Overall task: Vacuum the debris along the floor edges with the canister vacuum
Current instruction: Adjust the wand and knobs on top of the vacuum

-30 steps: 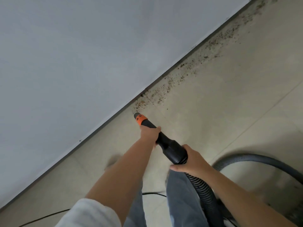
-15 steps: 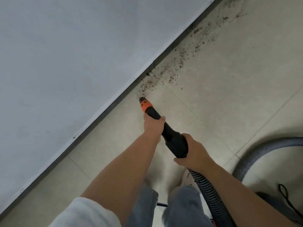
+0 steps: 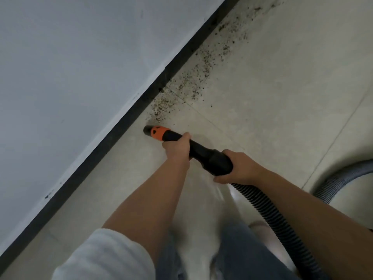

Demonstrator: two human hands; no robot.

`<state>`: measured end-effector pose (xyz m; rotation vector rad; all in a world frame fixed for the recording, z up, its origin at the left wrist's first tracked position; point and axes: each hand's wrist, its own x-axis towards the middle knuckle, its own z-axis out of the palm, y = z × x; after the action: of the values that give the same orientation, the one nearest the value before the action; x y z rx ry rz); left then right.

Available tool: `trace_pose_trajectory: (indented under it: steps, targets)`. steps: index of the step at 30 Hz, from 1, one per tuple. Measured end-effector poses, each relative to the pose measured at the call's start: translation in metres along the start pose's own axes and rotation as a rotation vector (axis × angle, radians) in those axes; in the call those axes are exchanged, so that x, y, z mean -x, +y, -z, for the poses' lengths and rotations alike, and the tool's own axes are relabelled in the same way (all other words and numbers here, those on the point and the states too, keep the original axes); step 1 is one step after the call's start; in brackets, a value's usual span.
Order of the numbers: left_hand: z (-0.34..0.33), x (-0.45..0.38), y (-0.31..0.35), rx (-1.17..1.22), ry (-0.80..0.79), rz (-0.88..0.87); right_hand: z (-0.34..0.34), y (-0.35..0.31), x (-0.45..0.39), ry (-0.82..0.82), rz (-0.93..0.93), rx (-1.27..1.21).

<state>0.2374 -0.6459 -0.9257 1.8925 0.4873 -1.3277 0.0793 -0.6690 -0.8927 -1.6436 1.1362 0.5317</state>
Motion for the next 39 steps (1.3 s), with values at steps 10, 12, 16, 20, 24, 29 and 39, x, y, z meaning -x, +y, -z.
trace_pose_trajectory:
  steps: [10,12,16,20,24,29,39]
  targets:
    - [-0.047,-0.034,0.040,0.076,0.036,-0.072,0.064,-0.009,-0.050,-0.255,0.054,-0.352]
    - [-0.054,-0.027,0.040,0.097,-0.019,-0.061,0.075,-0.012,-0.050,-0.295,0.031,-0.368]
    - [-0.057,-0.015,0.031,0.079,-0.065,-0.072,0.077,-0.020,-0.042,-0.238,-0.049,-0.244]
    - [-0.050,-0.011,0.027,0.133,-0.144,-0.085,0.066,-0.031,-0.025,-0.084,-0.032,-0.097]
    - [-0.038,-0.011,0.022,0.141,-0.211,-0.099,0.052,-0.046,-0.015,0.020,0.003,0.098]
    - [-0.015,-0.021,0.023,0.079,-0.170,-0.168,0.022,-0.055,-0.024,0.085,0.068,0.165]
    - [0.003,-0.034,0.029,-0.101,-0.080,-0.216,-0.003,-0.056,-0.038,0.114,0.155,0.204]
